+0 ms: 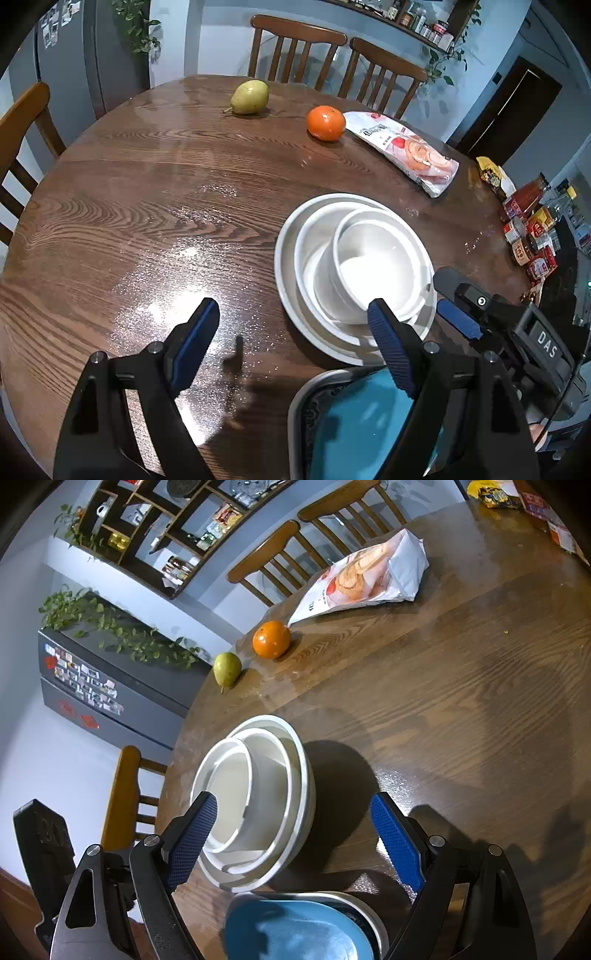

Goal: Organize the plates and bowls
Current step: 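Open the right gripper and move it to the rim of the bowl stack, then close the right gripper on the rim of the bowl stack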

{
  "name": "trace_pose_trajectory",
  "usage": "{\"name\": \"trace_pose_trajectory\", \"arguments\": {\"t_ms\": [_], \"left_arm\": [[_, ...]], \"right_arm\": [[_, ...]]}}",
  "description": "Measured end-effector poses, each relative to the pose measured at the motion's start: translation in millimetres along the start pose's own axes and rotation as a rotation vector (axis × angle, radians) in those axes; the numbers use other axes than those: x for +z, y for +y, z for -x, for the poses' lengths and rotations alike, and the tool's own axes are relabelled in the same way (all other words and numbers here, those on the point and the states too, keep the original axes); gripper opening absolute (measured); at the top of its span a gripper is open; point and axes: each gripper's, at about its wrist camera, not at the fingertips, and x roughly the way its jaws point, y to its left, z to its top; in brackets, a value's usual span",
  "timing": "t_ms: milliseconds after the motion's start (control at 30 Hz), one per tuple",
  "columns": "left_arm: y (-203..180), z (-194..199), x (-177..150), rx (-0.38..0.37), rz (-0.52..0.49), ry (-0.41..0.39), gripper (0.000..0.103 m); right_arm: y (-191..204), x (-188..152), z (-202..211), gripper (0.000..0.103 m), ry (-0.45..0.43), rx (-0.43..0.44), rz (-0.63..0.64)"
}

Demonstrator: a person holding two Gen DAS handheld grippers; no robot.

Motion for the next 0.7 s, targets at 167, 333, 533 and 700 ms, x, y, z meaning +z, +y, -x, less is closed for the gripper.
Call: {"name": "trace_pose_trajectory", "arguments": {"t_ms": [167, 333, 533, 700], "left_arm": [[9, -4, -7, 0.007, 0.009, 0.018, 0.082], [17, -12, -13, -0.091, 0.05, 0.054, 0.08], [8, 8, -6, -0.188, 0.059, -0.026, 0.081], [-7, -10, -2, -0.143, 0.02, 0.002, 0.08]], "right_arm": [[-3, 2, 0, 0.087, -0.002, 0.006, -0.013], [2, 2, -5, 0.087, 0.02, 0.033, 0.005], [5, 10, -7, 0.086, 0.028, 0.068, 0.002], [7, 18, -17, 0.069, 0.111, 0.053, -0.007]]}}
